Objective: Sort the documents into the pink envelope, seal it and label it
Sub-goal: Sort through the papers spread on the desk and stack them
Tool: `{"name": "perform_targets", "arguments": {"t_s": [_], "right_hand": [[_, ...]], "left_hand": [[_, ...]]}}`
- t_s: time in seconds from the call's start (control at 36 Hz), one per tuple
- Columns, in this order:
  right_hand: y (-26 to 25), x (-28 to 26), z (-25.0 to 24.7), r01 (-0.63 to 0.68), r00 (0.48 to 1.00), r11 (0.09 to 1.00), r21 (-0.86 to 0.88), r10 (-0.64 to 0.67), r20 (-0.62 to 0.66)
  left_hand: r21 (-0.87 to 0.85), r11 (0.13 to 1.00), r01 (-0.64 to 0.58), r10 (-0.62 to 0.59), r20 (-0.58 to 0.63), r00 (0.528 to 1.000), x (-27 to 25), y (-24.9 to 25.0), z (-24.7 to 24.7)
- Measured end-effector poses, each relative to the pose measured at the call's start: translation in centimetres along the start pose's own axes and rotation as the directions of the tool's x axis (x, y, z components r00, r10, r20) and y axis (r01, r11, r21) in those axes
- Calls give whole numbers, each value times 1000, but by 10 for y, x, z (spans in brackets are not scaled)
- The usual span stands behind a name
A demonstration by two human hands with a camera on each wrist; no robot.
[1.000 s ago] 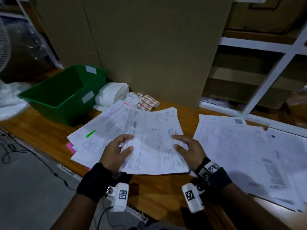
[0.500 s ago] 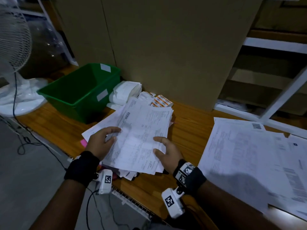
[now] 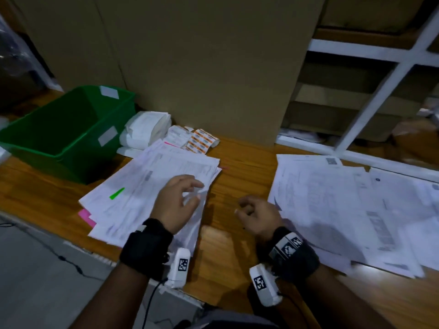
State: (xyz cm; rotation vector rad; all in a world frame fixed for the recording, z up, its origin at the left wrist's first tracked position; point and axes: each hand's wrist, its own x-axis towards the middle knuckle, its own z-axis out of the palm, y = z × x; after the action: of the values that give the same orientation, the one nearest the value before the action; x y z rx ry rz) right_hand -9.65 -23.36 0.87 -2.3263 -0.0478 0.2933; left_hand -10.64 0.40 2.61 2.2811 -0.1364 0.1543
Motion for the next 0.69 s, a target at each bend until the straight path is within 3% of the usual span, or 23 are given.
{"name": "perform_targets", "arguments": {"t_s": [0.08, 0.19, 0.28, 0.33, 0.39, 0.5, 0.56, 0.61, 0.69], "right_hand": [[25, -13, -33, -82, 983, 997, -3, 81, -166], [59, -40, -68, -128, 919, 991, -22, 110, -379], [76, -64, -86, -173, 904, 984, 40, 175, -390], [80, -82, -90, -151, 936, 988, 29, 152, -318], [83, -97, -91, -88, 942, 995, -41, 70, -327], [98, -96, -109, -7, 843, 979, -201, -103, -528], [115, -81, -124, -72, 856, 942, -326, -110, -506], [131, -66, -133, -176, 911, 910, -375, 7, -411], [150, -50, -140, -297, 939, 814, -499, 155, -305]], "left_hand": [[-58, 998, -38, 46, 132, 990, 11, 24, 33], [-57, 995, -82, 93, 245, 965, 24, 49, 71], [-62, 995, -84, 99, 296, 950, 35, 64, 99], [-54, 997, -61, 76, 356, 931, 41, 70, 117], [-17, 998, -52, 55, 410, 910, 43, 76, 133], [-3, 1000, -22, 20, 491, 871, 40, 91, 156], [-12, 1000, -11, 15, 507, 862, 38, 94, 163], [-9, 1000, -22, 24, 507, 861, 37, 95, 168], [-2, 1000, -10, 9, 469, 883, 35, 93, 173]]}}
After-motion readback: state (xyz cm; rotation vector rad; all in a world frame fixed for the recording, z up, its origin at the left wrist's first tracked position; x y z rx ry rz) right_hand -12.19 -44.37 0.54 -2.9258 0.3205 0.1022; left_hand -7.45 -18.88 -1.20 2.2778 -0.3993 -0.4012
